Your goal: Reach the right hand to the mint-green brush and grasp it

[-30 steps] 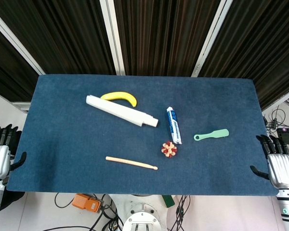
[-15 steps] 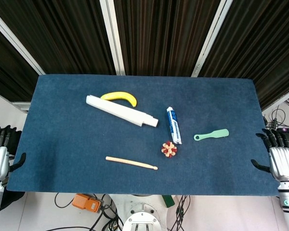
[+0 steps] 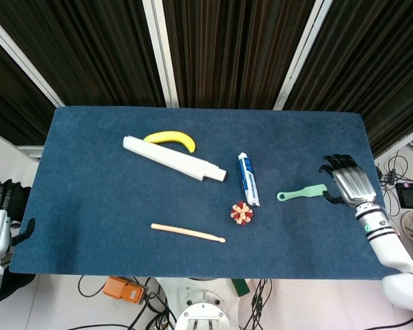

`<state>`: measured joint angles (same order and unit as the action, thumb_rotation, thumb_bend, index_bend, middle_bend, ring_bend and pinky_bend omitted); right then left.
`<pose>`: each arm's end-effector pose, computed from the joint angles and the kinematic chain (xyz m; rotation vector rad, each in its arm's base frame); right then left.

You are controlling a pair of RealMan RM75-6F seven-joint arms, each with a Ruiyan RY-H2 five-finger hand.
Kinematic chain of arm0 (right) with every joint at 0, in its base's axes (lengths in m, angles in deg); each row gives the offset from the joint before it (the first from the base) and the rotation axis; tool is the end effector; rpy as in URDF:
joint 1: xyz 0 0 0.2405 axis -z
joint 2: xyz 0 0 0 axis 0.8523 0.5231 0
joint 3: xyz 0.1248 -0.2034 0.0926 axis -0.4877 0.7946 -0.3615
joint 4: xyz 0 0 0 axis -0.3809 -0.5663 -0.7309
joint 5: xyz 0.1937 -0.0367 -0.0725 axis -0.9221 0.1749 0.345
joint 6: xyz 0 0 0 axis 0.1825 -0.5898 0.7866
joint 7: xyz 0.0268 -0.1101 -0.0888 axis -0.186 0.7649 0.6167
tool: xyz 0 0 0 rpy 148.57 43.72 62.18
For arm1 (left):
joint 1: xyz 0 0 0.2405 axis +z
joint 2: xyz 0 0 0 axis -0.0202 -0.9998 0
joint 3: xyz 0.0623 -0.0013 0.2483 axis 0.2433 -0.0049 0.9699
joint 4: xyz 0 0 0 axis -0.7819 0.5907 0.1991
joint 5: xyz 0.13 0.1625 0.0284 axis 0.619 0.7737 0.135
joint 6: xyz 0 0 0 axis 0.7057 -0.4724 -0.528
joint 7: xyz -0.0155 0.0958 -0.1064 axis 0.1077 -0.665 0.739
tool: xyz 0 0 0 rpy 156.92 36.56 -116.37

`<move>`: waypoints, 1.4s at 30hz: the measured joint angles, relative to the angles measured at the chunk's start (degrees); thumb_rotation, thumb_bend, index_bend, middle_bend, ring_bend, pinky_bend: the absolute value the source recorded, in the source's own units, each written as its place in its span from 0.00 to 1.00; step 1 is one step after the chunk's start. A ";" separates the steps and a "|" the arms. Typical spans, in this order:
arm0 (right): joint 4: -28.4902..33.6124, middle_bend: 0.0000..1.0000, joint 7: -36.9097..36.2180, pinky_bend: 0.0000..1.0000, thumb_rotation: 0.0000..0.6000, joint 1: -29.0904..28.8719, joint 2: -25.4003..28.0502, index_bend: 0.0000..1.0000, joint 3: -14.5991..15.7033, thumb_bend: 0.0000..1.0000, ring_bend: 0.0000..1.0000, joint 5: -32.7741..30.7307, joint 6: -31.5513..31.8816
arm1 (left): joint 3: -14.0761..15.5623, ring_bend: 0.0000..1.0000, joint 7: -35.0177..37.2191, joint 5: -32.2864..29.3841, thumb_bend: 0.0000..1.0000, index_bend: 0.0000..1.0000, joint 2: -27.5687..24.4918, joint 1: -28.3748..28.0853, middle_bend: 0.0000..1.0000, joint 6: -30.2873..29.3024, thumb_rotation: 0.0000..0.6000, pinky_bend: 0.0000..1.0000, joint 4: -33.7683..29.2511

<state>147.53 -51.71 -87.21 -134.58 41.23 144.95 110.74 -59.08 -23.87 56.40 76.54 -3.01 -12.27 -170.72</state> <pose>-0.2716 -0.3314 0.1226 1.7082 -0.8974 0.6910 -0.3212 0.1792 0.1642 -1.2500 -1.0387 -0.8416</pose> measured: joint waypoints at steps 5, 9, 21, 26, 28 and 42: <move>-3.85 0.19 2.49 0.13 1.00 -3.98 -3.64 0.43 -0.09 0.49 0.14 -2.58 -5.19 | -0.02 0.00 -0.09 -0.13 0.33 0.09 -0.03 0.00 0.00 0.13 1.00 0.05 -0.02; -5.50 0.19 3.25 0.13 1.00 -5.77 -5.66 0.45 0.96 0.49 0.14 -3.23 -7.70 | -0.10 0.00 -0.13 -0.40 0.33 0.09 -0.03 -0.02 0.00 0.26 1.00 0.05 -0.08; -11.83 0.19 3.30 0.13 1.00 -8.86 -10.62 0.51 3.25 0.49 0.14 -4.03 -11.95 | -0.17 0.00 -0.55 -0.61 0.33 0.09 -0.02 -0.04 0.00 0.38 1.00 0.05 -0.19; -13.26 0.19 2.47 0.13 1.00 -9.58 -12.11 0.52 3.98 0.49 0.14 -3.39 -12.43 | -0.20 0.00 -0.51 -0.66 0.33 0.09 -0.05 -0.04 0.00 0.43 1.00 0.05 -0.20; -13.69 0.19 2.09 0.13 1.00 -9.77 -12.48 0.53 4.24 0.49 0.14 -3.17 -12.52 | -0.20 0.00 -0.48 -0.66 0.33 0.09 -0.06 -0.05 0.00 0.48 1.00 0.05 -0.19; -15.61 0.19 2.77 0.13 1.00 -10.56 -13.70 0.53 5.12 0.49 0.14 -4.55 -12.91 | -0.13 0.00 -0.78 -0.58 0.33 0.09 -0.10 -0.08 0.00 0.55 1.00 0.05 -0.21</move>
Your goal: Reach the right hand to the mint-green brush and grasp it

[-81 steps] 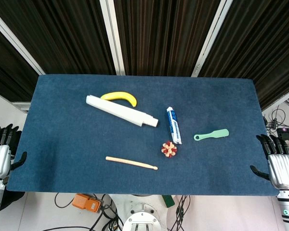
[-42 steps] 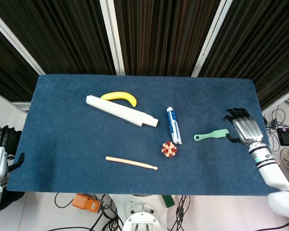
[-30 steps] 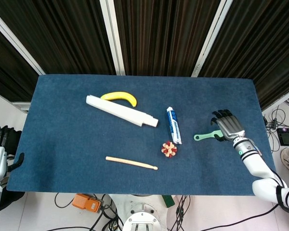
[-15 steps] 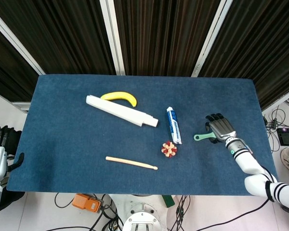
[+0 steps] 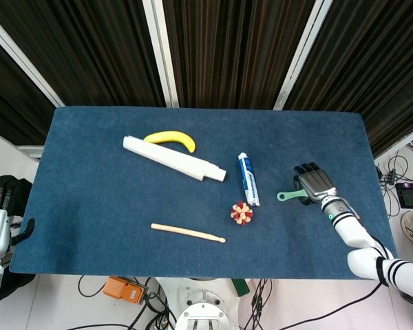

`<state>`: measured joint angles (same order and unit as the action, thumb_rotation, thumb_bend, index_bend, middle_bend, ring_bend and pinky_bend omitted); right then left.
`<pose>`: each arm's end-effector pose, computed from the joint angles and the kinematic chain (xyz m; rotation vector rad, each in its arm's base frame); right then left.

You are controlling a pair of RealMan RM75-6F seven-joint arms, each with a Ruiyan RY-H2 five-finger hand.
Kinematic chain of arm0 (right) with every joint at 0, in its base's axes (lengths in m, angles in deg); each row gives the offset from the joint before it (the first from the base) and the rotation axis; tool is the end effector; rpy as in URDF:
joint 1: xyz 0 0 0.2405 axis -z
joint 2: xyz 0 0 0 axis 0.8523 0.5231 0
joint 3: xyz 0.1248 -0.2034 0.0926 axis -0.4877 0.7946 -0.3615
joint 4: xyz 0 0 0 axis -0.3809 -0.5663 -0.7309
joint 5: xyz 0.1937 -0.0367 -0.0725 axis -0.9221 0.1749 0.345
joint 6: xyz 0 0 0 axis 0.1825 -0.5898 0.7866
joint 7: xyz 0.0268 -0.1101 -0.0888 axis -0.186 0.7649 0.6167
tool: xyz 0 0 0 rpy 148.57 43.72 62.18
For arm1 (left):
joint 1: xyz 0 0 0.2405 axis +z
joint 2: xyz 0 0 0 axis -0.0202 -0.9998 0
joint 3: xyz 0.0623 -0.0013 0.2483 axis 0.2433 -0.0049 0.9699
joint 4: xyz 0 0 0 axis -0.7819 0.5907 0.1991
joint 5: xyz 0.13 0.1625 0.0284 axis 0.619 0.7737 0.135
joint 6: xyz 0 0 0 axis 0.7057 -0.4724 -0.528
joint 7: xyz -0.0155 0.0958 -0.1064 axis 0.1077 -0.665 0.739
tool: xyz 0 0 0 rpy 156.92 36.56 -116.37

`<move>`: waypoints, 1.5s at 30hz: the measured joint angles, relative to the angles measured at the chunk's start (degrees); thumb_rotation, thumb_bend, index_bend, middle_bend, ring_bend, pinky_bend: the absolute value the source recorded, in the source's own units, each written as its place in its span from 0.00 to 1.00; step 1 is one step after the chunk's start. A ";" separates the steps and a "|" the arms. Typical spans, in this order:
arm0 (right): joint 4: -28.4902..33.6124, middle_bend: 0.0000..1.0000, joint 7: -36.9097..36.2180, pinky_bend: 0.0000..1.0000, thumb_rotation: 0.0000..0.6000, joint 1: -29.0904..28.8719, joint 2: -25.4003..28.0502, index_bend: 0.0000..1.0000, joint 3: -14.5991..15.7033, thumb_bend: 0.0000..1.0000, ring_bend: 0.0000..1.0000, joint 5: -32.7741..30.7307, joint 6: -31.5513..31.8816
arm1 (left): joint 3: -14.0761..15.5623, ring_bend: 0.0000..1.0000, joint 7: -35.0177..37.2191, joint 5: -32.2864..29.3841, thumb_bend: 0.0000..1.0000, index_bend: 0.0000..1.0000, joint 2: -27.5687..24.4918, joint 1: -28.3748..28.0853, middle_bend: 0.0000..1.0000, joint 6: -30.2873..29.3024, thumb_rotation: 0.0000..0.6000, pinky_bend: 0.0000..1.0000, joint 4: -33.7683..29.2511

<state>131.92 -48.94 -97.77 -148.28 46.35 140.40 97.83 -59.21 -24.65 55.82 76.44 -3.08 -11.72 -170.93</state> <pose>-0.2735 -0.3670 0.0371 1.9059 -0.9329 0.4835 -0.3220 0.1798 0.1638 -1.2514 -1.0403 -0.8250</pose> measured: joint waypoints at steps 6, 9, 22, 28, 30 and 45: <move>-0.59 0.19 -0.24 0.13 1.00 -0.29 -0.42 0.52 0.10 0.49 0.14 -0.10 0.03 | -0.02 0.00 -0.09 -0.19 0.33 0.09 -0.05 0.01 0.00 0.10 1.00 0.05 -0.12; -0.99 0.19 -0.30 0.13 1.00 -0.49 -0.66 0.52 0.26 0.49 0.14 -0.10 -0.14 | 0.00 0.00 -0.13 -0.21 0.33 0.09 -0.06 -0.01 0.00 0.18 1.00 0.05 -0.13; -1.68 0.19 -0.81 0.13 1.00 -0.75 -1.25 0.53 0.83 0.49 0.14 0.26 -0.09 | -0.02 0.00 -0.24 -0.30 0.33 0.09 -0.10 -0.01 0.00 0.20 1.00 0.05 -0.22; -1.98 0.19 -0.77 0.13 1.00 -0.92 -1.48 0.55 0.97 0.49 0.14 0.26 -0.14 | -0.12 0.00 -0.12 -0.47 0.33 0.09 -0.13 0.00 0.00 0.20 1.00 0.05 -0.28; -2.06 0.19 -0.70 0.13 1.00 -0.96 -1.51 0.56 1.03 0.49 0.14 0.18 -0.18 | -0.14 0.00 -0.01 -0.46 0.33 0.09 -0.13 0.01 0.00 0.18 1.00 0.05 -0.27; -1.40 0.19 -0.28 0.13 1.00 -1.26 -1.03 0.64 1.29 0.68 0.14 0.43 0.04 | -0.21 0.00 0.66 -0.55 0.33 0.09 -0.26 0.09 0.00 0.21 1.00 0.05 -0.39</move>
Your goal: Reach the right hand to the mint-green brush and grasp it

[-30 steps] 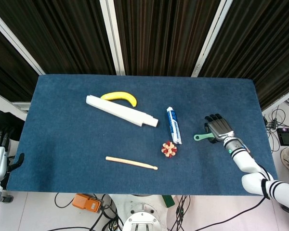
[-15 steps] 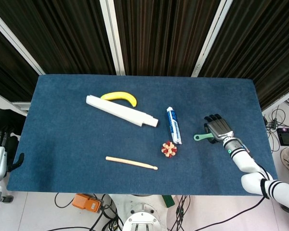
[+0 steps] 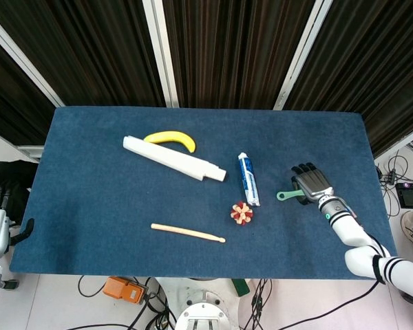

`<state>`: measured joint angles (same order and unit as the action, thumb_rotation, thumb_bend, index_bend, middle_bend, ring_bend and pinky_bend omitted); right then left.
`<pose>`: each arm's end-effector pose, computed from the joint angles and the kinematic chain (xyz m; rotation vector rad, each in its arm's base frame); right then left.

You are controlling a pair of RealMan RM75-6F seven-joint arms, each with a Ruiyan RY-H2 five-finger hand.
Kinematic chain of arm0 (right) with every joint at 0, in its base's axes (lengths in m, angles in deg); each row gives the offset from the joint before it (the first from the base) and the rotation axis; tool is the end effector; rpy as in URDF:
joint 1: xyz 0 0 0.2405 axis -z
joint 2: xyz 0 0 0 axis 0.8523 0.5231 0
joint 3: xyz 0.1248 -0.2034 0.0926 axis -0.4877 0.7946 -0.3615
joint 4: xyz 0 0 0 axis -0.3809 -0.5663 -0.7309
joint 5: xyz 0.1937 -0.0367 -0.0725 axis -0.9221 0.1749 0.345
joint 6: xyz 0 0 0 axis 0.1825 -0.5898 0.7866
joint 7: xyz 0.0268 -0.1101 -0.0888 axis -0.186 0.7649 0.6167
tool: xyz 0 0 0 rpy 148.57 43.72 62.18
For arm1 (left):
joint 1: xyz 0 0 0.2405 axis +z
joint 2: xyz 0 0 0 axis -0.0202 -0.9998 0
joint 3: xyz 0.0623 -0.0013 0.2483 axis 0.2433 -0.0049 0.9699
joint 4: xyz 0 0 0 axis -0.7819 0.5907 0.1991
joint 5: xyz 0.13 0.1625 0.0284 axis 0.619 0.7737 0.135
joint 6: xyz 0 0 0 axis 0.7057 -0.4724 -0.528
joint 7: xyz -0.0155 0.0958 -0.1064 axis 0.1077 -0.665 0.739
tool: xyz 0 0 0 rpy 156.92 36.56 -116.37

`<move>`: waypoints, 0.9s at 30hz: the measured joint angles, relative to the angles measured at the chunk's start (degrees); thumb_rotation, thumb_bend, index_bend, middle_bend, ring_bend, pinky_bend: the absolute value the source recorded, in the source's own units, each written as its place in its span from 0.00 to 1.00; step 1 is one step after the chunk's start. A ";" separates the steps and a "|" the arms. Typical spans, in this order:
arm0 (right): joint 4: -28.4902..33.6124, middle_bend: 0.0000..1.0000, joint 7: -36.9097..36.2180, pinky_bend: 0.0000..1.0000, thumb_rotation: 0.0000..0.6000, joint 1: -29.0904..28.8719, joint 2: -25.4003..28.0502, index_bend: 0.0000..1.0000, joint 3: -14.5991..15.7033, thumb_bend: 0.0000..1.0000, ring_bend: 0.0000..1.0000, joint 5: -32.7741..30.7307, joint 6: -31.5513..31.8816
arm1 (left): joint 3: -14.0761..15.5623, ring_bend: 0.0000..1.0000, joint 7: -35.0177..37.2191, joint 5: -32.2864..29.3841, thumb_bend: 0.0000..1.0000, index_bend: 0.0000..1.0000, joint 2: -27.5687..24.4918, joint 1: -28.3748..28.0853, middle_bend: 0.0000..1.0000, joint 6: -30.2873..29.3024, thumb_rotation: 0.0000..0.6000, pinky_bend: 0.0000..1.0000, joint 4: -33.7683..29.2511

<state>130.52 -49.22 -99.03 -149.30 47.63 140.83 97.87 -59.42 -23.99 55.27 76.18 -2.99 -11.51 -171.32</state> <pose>-0.2714 -0.3698 0.0314 1.9312 -0.9085 0.4727 -0.3223 0.1797 0.1650 -1.2371 -1.0553 -0.8305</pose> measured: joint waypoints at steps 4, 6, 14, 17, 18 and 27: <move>1.02 0.19 0.01 0.13 1.00 0.03 0.60 0.65 -0.18 0.69 0.14 0.25 0.80 | -0.04 0.00 -0.04 -0.01 0.33 0.09 0.05 0.00 0.00 -0.06 1.00 0.05 0.02; 1.74 0.19 0.02 0.13 1.00 0.05 0.99 0.65 -0.35 0.68 0.14 0.43 1.36 | -0.05 0.00 -0.09 -0.01 0.33 0.09 0.09 0.01 0.00 -0.12 1.00 0.05 0.01; 7.88 0.19 1.28 0.13 1.00 -1.08 4.57 0.68 -2.66 0.69 0.14 0.93 3.75 | -0.07 0.00 0.13 0.07 0.33 0.09 0.08 0.04 0.00 -0.16 1.00 0.05 -0.03; 11.29 0.19 3.09 0.13 1.00 -2.46 6.63 0.69 -4.43 0.69 0.15 0.31 4.21 | -0.07 0.00 0.34 0.13 0.33 0.09 0.05 0.03 0.00 -0.12 1.00 0.05 -0.01; 12.70 0.19 3.93 0.13 1.00 -3.13 7.47 0.69 -5.21 0.69 0.15 -0.18 4.33 | -0.07 0.00 0.45 0.14 0.33 0.09 0.03 0.03 0.00 -0.09 1.00 0.05 0.00; 25.30 0.19 10.40 0.15 1.00 -10.13 14.90 0.70 -13.00 0.69 0.16 -7.50 4.55 | -0.18 0.00 1.43 0.26 0.33 0.09 -0.10 -0.09 0.00 0.15 1.00 0.05 0.49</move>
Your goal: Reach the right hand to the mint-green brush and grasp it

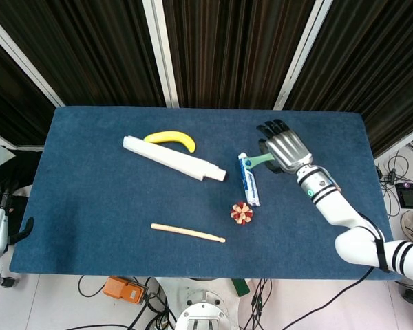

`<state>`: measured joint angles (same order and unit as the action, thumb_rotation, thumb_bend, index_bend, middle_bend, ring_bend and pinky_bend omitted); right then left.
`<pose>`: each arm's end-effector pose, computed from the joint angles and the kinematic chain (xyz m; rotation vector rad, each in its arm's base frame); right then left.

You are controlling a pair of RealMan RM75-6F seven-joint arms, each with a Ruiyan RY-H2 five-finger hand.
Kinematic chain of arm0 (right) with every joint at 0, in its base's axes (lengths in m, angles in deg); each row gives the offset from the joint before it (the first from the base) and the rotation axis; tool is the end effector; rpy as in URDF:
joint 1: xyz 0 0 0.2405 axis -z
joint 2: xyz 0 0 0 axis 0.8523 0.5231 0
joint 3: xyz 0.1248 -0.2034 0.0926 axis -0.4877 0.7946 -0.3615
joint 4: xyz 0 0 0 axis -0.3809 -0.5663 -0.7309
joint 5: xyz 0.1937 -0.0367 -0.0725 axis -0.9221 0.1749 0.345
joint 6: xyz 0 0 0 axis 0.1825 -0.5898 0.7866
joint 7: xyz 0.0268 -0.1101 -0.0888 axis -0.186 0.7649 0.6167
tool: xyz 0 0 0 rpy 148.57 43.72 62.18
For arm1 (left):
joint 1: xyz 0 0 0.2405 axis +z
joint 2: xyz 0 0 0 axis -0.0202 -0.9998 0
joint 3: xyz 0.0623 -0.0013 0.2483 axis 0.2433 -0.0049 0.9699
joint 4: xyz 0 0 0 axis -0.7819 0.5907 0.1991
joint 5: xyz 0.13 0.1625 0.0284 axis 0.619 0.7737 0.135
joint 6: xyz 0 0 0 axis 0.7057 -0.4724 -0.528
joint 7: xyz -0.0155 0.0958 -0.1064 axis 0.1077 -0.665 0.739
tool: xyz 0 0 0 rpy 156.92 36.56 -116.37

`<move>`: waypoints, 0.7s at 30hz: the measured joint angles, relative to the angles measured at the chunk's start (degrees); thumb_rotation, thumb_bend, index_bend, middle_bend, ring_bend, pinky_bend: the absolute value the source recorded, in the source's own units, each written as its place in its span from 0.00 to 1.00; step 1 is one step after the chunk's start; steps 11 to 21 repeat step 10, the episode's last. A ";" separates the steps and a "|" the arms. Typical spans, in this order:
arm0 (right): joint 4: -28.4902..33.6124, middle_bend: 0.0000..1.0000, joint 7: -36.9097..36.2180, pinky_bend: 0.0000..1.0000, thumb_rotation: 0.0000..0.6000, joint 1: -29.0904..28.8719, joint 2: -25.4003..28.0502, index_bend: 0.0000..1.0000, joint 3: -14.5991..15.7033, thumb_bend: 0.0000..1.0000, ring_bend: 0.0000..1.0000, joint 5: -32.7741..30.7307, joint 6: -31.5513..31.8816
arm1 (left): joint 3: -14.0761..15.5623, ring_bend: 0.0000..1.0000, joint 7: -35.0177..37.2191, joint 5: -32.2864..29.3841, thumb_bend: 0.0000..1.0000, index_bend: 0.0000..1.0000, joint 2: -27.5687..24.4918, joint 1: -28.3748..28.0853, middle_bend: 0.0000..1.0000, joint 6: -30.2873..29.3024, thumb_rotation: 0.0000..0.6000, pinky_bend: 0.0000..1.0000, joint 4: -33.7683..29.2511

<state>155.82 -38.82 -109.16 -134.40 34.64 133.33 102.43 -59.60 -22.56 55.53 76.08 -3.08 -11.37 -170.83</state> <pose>-0.1005 -0.4006 0.1055 1.9413 -0.6742 0.8748 -0.3231 0.1812 0.1665 -1.2329 -1.0614 -0.8471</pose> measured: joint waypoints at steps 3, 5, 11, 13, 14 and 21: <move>3.72 0.19 1.82 0.15 1.00 -2.63 2.28 0.71 -2.50 0.68 0.17 -3.26 0.21 | -0.03 0.00 0.20 0.03 0.33 0.09 0.01 0.03 0.00 -0.07 1.00 0.05 0.13; 5.72 0.19 2.60 0.16 1.00 -3.99 3.55 0.71 -3.75 0.69 0.17 -4.92 0.41 | 0.00 0.00 0.34 0.05 0.33 0.09 0.00 0.13 0.00 -0.19 1.00 0.05 0.15; 11.13 0.19 4.58 0.16 1.00 -6.37 6.98 0.71 -5.74 0.68 0.17 -7.48 1.93 | 0.01 0.00 0.90 0.13 0.33 0.09 -0.15 0.48 0.00 -0.68 1.00 0.05 0.12; 11.13 0.19 4.58 0.16 1.00 -6.37 6.98 0.71 -5.74 0.68 0.17 -7.48 1.93 | 0.01 0.00 0.90 0.13 0.33 0.09 -0.15 0.48 0.00 -0.68 1.00 0.05 0.12; 11.13 0.19 4.58 0.16 1.00 -6.37 6.98 0.71 -5.74 0.68 0.17 -7.48 1.93 | 0.01 0.00 0.90 0.13 0.33 0.09 -0.15 0.48 0.00 -0.68 1.00 0.05 0.12; 11.13 0.19 4.58 0.16 1.00 -6.37 6.98 0.71 -5.74 0.68 0.17 -7.48 1.93 | 0.01 0.00 0.90 0.13 0.33 0.09 -0.15 0.48 0.00 -0.68 1.00 0.05 0.12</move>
